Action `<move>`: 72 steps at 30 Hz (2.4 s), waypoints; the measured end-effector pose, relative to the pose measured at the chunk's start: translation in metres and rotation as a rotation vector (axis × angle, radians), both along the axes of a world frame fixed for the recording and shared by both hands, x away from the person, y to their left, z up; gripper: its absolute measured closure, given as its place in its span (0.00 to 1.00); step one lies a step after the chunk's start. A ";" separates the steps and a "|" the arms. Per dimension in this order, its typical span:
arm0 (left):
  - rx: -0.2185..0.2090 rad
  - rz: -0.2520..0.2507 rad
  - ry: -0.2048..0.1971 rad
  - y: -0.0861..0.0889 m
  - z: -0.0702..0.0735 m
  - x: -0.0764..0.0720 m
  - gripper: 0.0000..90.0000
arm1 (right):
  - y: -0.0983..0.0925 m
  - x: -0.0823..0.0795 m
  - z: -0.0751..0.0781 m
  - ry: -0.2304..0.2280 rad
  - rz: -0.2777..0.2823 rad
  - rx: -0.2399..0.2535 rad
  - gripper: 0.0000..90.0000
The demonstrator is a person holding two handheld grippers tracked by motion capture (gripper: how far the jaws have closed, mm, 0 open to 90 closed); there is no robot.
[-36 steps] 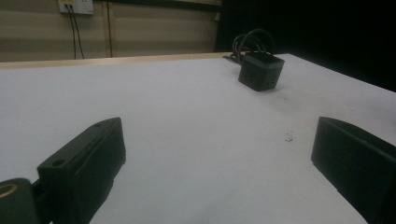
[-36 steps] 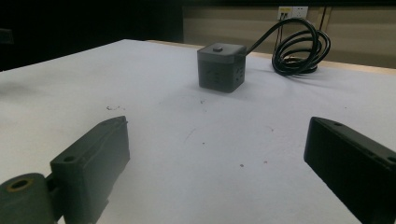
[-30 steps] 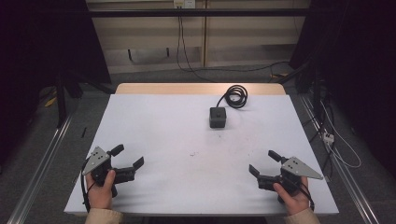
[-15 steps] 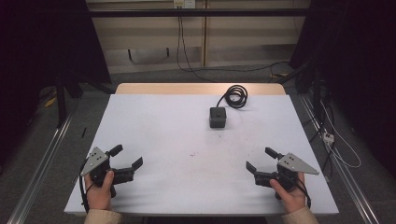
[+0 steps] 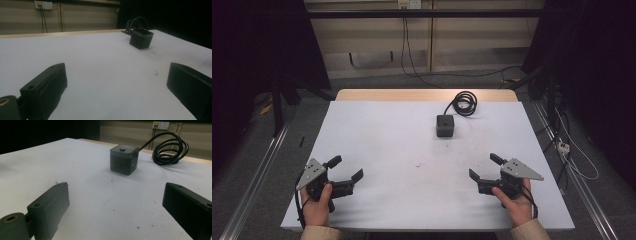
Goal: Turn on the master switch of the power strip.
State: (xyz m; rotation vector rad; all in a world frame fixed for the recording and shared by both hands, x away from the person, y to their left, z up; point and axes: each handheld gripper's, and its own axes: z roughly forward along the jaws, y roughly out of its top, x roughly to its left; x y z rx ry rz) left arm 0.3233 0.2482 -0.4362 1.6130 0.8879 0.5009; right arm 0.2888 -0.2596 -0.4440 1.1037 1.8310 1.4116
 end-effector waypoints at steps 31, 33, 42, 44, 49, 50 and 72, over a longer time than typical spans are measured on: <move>0.000 -0.011 0.004 0.001 -0.001 0.000 0.03 | 0.017 0.042 0.007 0.044 -0.022 -0.006 0.10; -0.003 -0.010 0.003 0.001 -0.001 0.000 0.03 | 0.017 0.044 0.009 0.044 -0.021 -0.005 0.10; -0.010 -0.010 0.004 0.002 0.000 0.000 0.03 | 0.022 0.053 0.011 0.053 -0.021 -0.006 0.11; -0.017 -0.005 0.005 0.003 0.000 0.000 0.03 | 0.024 0.055 0.012 0.055 -0.024 -0.003 0.11; -0.023 -0.001 0.008 0.005 -0.001 0.000 0.03 | 0.026 0.060 0.014 0.056 -0.036 0.005 0.12; -0.023 -0.001 0.007 0.004 -0.001 0.000 0.03 | 0.026 0.062 0.014 0.056 -0.036 0.009 0.12; -0.013 -0.020 0.012 0.001 -0.002 0.001 0.03 | 0.035 0.080 0.020 0.061 -0.043 -0.033 0.12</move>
